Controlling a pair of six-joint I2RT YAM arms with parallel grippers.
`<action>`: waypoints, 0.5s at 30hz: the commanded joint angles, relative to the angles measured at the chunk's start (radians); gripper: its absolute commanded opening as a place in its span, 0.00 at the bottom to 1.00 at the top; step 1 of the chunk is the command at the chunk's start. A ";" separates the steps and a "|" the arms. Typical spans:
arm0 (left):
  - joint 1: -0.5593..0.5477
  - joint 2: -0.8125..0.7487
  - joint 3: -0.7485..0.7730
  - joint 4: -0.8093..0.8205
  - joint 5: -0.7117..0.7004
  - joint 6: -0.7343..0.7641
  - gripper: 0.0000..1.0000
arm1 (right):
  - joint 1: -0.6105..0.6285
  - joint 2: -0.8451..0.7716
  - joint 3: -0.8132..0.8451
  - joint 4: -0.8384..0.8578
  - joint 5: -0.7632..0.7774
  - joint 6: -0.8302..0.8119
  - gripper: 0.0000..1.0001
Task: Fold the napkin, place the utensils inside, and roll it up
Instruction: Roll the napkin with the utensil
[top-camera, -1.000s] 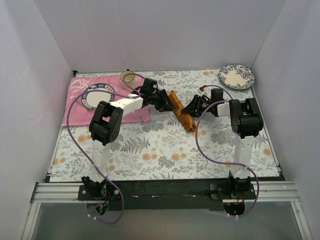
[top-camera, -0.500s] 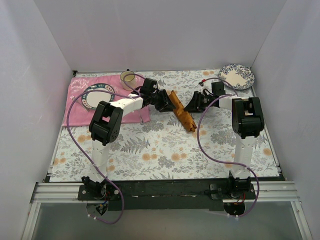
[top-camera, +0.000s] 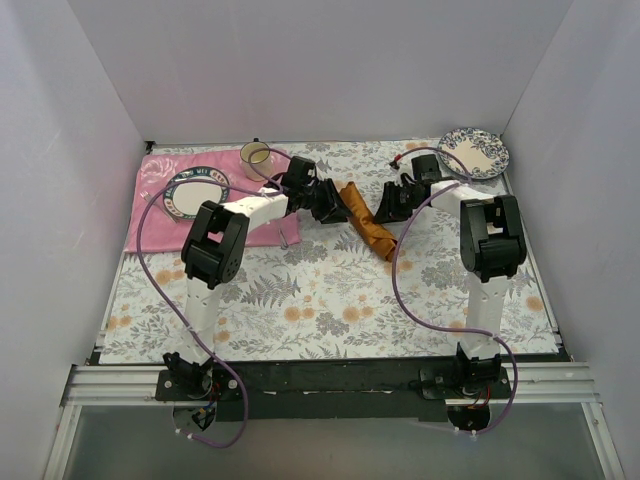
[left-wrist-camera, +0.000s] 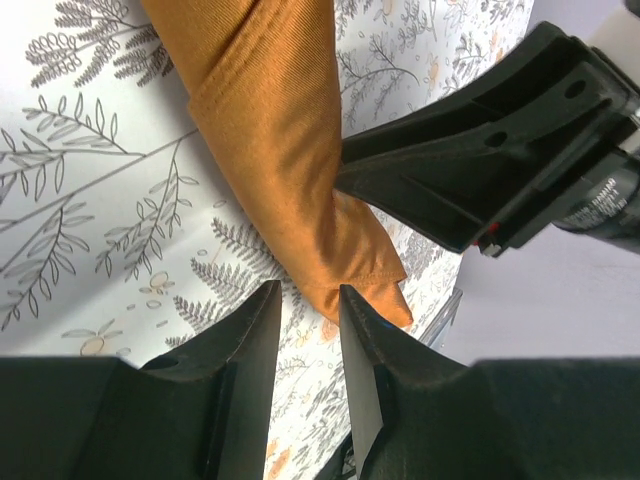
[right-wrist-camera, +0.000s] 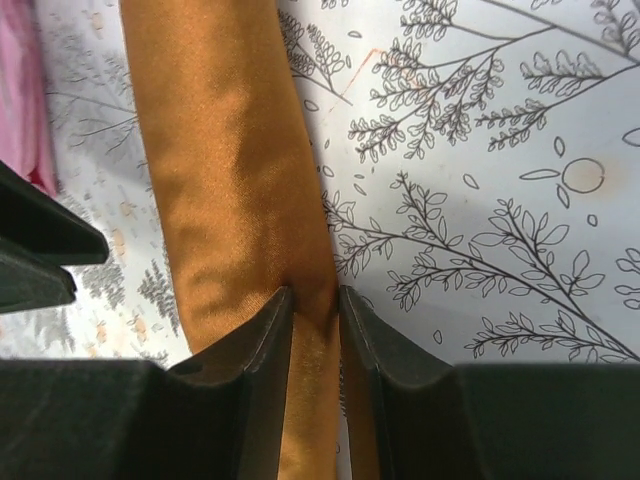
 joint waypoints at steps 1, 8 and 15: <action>0.005 0.017 0.042 0.008 0.008 -0.013 0.29 | 0.032 0.017 0.019 -0.147 0.321 -0.087 0.35; 0.007 -0.008 0.022 0.034 0.028 -0.025 0.30 | 0.067 -0.083 0.062 -0.216 0.464 -0.150 0.47; 0.008 0.020 0.034 0.069 0.060 -0.065 0.29 | 0.095 -0.274 -0.072 -0.210 0.461 -0.131 0.50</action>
